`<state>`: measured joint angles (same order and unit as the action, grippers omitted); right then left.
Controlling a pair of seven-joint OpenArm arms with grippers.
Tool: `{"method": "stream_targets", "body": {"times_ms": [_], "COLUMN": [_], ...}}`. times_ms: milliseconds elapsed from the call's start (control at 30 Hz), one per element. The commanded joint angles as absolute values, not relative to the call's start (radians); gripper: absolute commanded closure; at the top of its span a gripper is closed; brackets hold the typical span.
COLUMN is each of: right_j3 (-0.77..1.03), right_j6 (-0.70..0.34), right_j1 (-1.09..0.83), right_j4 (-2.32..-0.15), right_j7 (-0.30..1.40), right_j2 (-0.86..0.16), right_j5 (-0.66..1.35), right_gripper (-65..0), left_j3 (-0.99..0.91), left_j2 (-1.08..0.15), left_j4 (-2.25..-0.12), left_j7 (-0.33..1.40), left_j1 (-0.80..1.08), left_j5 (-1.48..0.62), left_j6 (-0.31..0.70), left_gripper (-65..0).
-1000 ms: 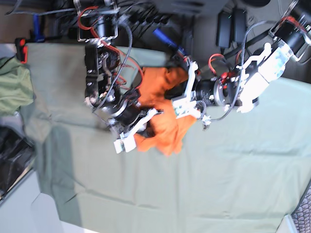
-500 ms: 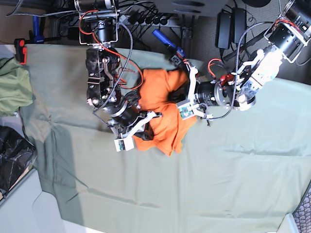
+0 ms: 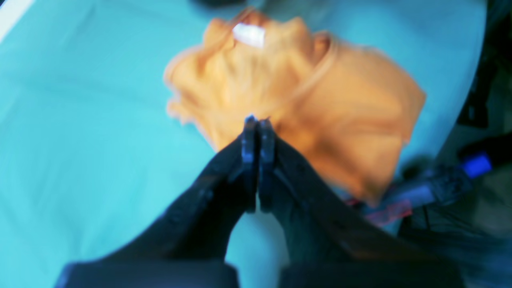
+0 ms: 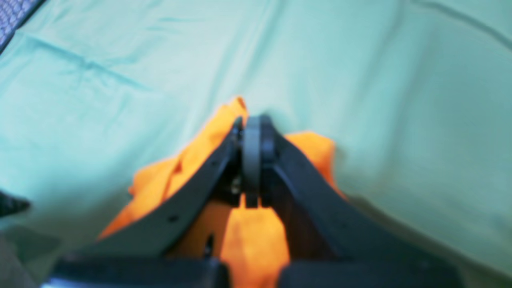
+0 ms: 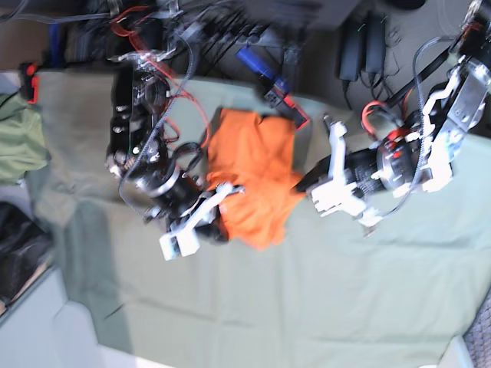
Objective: Fold the T-shirt properly
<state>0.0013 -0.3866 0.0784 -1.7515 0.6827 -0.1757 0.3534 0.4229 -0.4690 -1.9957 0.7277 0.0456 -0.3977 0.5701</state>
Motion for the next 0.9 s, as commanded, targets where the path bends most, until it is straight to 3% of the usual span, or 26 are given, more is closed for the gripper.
{"method": "stream_targets", "body": {"times_ms": [0, 367, 567, 700, 867], "right_j3": [0.038, 0.450, 0.648, 0.658, 0.558], "right_j6": [-0.475, -0.476, -0.476, -0.476, -0.475], "right_j1": [0.068, -0.346, -0.624, -0.791, -0.969], "right_j4": [-1.792, -1.917, -1.950, -1.944, -1.839], "right_j7": [0.663, 0.750, 0.768, 0.783, 0.791], "right_j2": [-0.208, -0.379, -0.404, -0.401, -0.402], "right_j5": [0.360, 0.576, 0.690, 0.696, 0.626], "right_gripper": [0.0, 0.0, 0.0, 0.0, 0.0], "left_j3": [0.394, 0.080, -0.026, -0.027, -0.008], "left_j2": [-0.490, -0.627, -0.632, -0.631, -0.614], "left_j4": [-2.028, -2.107, -2.105, -2.036, -1.749], "left_j7": [0.712, 0.776, 0.783, 0.784, 0.792], "left_j1": [0.060, 0.467, 0.730, 0.868, 0.912], "left_j5": [-0.413, -0.490, -0.490, -0.488, -0.447], "left_j6": [0.573, 0.574, 0.574, 0.573, 0.554], "left_gripper": [0.0, 0.0, 0.0, 0.0, 0.0]}}
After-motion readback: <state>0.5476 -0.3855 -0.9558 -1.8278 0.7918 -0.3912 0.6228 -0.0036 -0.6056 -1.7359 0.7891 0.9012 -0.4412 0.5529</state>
